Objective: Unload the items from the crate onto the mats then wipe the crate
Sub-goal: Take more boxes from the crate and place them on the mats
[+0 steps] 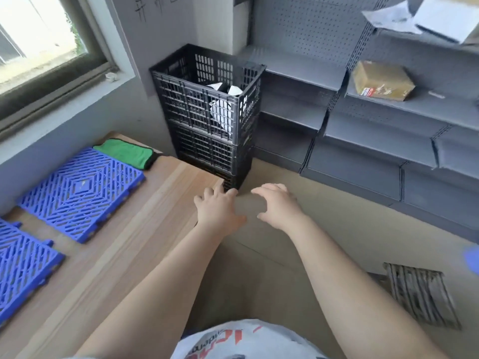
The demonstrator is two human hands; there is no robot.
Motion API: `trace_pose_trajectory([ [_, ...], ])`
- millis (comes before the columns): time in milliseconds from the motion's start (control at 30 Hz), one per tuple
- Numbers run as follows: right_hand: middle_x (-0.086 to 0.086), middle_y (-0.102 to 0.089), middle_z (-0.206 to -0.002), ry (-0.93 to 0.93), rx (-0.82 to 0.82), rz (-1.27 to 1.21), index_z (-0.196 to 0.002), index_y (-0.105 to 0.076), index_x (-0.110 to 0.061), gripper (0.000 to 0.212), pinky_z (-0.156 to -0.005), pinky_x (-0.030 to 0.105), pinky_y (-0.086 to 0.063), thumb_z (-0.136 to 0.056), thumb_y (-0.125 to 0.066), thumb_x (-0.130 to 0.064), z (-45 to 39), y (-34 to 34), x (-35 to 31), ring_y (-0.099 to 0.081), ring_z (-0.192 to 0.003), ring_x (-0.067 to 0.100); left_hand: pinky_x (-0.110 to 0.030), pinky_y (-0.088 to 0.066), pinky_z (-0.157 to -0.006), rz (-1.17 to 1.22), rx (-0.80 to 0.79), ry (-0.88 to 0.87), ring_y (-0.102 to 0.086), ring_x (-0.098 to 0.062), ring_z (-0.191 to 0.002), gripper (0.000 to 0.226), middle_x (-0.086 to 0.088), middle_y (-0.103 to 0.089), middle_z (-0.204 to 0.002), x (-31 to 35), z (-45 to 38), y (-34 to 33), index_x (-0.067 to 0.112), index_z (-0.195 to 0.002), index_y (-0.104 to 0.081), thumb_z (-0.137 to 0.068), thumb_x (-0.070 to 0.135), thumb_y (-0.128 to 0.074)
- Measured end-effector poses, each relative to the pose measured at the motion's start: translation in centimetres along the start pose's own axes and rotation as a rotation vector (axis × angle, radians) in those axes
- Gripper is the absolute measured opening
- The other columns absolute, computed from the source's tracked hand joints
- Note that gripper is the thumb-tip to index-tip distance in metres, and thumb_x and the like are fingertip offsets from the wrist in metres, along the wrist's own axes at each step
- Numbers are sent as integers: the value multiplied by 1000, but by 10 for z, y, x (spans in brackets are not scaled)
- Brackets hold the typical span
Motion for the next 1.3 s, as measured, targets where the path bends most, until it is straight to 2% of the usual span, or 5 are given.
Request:
trace_pose_trajectory([
  [233, -6, -42, -145, -105, -16, -56, -142, -41, -35, 67, -99, 39, -39, -83, -67, -21, 2, 30, 108, -34, -131, 24, -47, -32, -98, -143, -28, -106, -37, -29, -126, 74, -2, -44, -134, 101, -43, -5, 34, -141, -39, -76, 59, -63],
  [500, -5, -42, -144, -218, -6, -106, -144, -37, -36, 71, -97, 39, -41, -82, -68, -23, -23, 37, 178, -32, -131, 25, -45, -36, -97, -128, -46, -233, -38, -29, -127, 75, -2, -42, -136, 172, -106, -22, 34, -143, -39, -77, 59, -63],
  [700, -3, -40, -146, -278, -9, -66, -145, -38, -34, 72, -104, 39, -36, -81, -70, -27, -79, 58, 212, -28, -135, 26, -45, -35, -98, -92, -60, -259, -37, -30, -128, 72, -3, -42, -138, 193, -190, -12, 33, -141, -42, -78, 58, -64],
  [1067, -3, -41, -146, -321, 30, -4, -143, -42, -34, 69, -110, 36, -26, -81, -71, -34, -258, 146, 238, -24, -137, 26, -44, -35, -99, -36, -29, -302, -36, -29, -128, 72, -2, -39, -140, 200, -382, 65, 36, -142, -40, -77, 56, -65],
  [1300, -2, -41, -145, -284, -31, 1, -143, -42, -32, 73, -110, 38, -30, -78, -74, -38, -351, 173, 245, -25, -136, 25, -45, -35, -98, -77, -18, -264, -35, -29, -127, 72, -3, -39, -138, 192, -465, 80, 34, -144, -36, -81, 55, -62],
])
Point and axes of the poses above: each hand's wrist, its own z-axis away from the middle knuckle, its own y-axis out of the back of the hand, x = y × z, the point moved 8 cm from there along -z, towards the middle knuckle
